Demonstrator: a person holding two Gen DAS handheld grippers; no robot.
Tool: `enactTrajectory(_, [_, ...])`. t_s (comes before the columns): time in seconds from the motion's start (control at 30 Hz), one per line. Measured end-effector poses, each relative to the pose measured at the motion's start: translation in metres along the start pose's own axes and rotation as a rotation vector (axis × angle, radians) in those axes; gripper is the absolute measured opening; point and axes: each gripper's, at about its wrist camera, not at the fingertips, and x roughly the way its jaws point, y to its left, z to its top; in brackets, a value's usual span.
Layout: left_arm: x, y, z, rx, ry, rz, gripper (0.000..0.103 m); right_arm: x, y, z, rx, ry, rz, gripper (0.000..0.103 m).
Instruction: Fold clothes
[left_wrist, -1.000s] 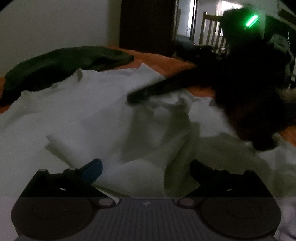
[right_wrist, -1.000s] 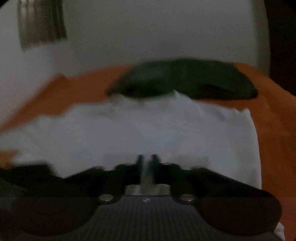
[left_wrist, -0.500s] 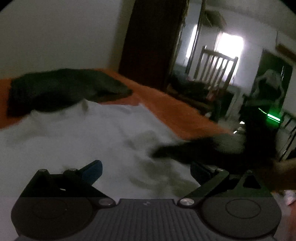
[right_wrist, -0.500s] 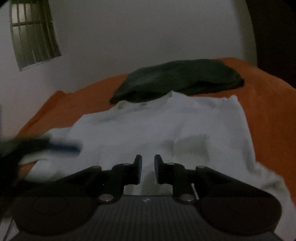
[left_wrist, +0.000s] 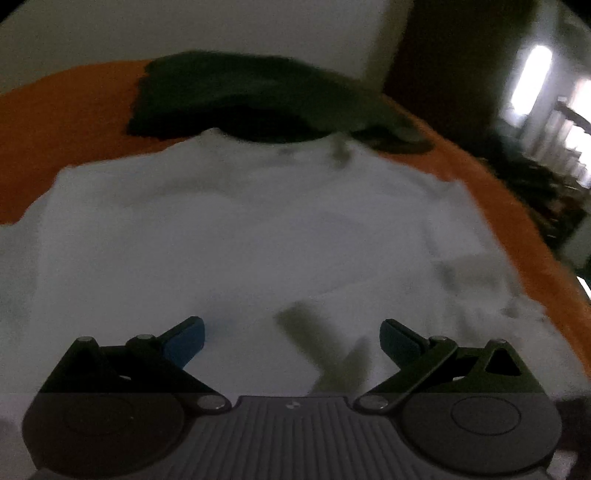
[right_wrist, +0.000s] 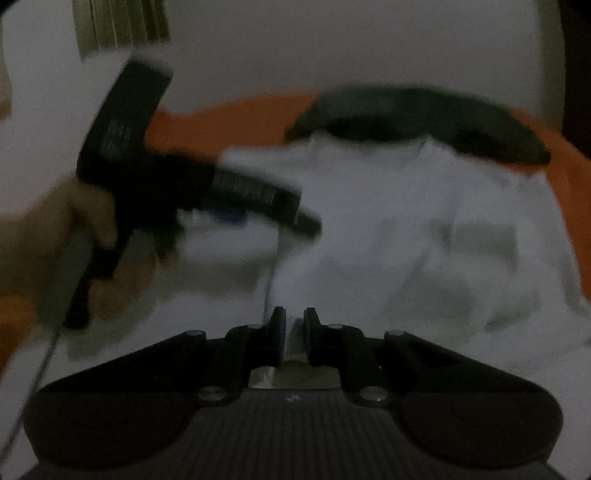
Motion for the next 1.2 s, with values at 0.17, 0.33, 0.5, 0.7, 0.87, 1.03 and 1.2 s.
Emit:
enactTrajectory(0.17, [0.015,-0.002,-0.001,0.016,0.012,0.109,0.103,-0.011,-0.007,-0.027,0.021,-0.034,-0.011,0.011])
enactTrajectory(0.33, [0.009,0.009,-0.002,-0.053,-0.01,0.088,0.102,-0.025,0.011,-0.017,-0.042,-0.059,-0.01,0.015])
enactTrajectory(0.5, [0.011,0.012,-0.002,-0.052,-0.003,0.112,0.103,-0.009,0.026,-0.01,-0.054,-0.047,-0.003,0.015])
enactTrajectory(0.7, [0.017,0.01,-0.003,-0.033,-0.002,0.126,0.103,-0.017,0.02,-0.019,-0.01,-0.021,-0.016,0.014])
enactTrajectory(0.87, [0.016,0.014,-0.003,-0.035,-0.006,0.106,0.103,-0.031,0.018,0.032,-0.012,-0.103,-0.01,0.014])
enactTrajectory(1.03, [0.018,0.01,-0.005,-0.027,-0.012,0.119,0.103,0.031,0.007,0.06,-0.038,0.003,-0.021,0.004])
enactTrajectory(1.2, [0.018,0.01,-0.007,-0.026,-0.017,0.114,0.103,0.039,0.018,0.062,-0.04,0.016,0.002,0.004])
